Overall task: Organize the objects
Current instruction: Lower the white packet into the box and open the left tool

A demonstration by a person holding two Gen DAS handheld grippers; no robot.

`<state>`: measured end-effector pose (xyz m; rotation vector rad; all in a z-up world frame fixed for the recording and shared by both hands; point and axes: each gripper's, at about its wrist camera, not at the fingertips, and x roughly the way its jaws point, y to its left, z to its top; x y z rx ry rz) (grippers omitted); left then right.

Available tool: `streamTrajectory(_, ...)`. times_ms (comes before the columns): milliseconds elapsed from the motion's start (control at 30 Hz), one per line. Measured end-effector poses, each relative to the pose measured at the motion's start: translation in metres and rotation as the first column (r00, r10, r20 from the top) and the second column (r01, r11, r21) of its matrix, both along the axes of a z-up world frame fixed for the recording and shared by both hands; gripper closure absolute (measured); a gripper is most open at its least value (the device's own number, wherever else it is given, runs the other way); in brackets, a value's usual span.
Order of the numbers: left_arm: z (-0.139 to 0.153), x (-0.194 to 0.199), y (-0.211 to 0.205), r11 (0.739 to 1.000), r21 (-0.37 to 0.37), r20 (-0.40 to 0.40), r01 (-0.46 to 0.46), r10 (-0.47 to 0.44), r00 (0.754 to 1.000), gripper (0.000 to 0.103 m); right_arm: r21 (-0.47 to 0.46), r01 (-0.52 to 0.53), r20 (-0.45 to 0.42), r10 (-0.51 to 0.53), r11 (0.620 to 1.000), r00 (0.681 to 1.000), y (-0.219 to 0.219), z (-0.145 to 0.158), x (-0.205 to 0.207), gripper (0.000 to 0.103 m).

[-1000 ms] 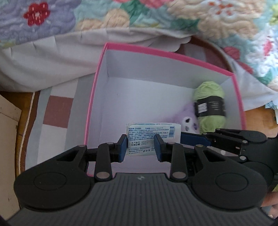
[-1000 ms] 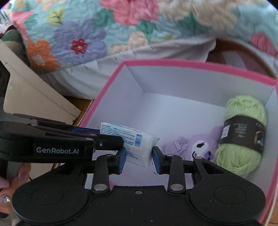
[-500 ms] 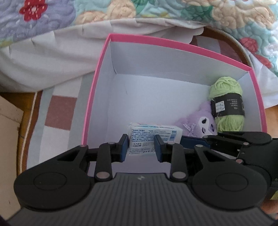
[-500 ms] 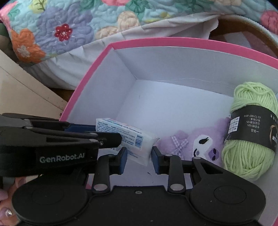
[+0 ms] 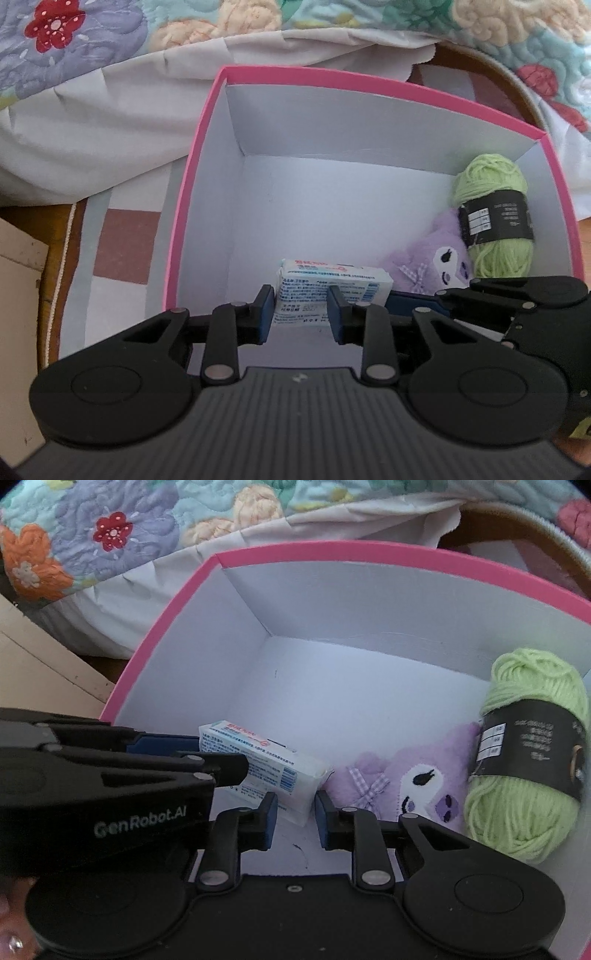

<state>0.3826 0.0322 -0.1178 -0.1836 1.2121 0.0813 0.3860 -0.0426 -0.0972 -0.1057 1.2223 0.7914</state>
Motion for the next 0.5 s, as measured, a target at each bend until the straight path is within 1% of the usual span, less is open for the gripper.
streamTrajectory(33, 0.001, -0.001, 0.0, 1.0, -0.002, 0.005, 0.006, -0.006, 1.0, 0.072, 0.009, 0.004, 0.0, -0.004, 1.0, 1.0, -0.003, 0.002, -0.001, 0.074)
streamTrajectory(133, 0.008, -0.006, -0.002, 1.0, 0.006, 0.039, 0.008, -0.008, 0.999, 0.072, 0.045, 0.009, 0.016, -0.01, 0.999, 1.0, -0.012, 0.009, -0.005, 0.074)
streamTrajectory(233, 0.015, -0.006, -0.004, 1.0, 0.005, 0.067, 0.01, -0.01, 0.998, 0.071, 0.034, -0.025, 0.082, 0.022, 0.999, 0.996, -0.013, 0.019, -0.012, 0.074)
streamTrajectory(400, 0.029, -0.014, -0.01, 0.999, 0.035, 0.089, 0.031, -0.034, 0.995, 0.071, 0.061, -0.042, 0.102, 0.036, 0.997, 0.994, -0.017, 0.031, -0.018, 0.074)
streamTrajectory(500, 0.04, -0.022, -0.009, 0.999, 0.004, 0.098, 0.033, -0.033, 0.995, 0.071, 0.069, -0.059, 0.125, 0.05, 0.996, 0.991, -0.025, 0.041, -0.026, 0.074)
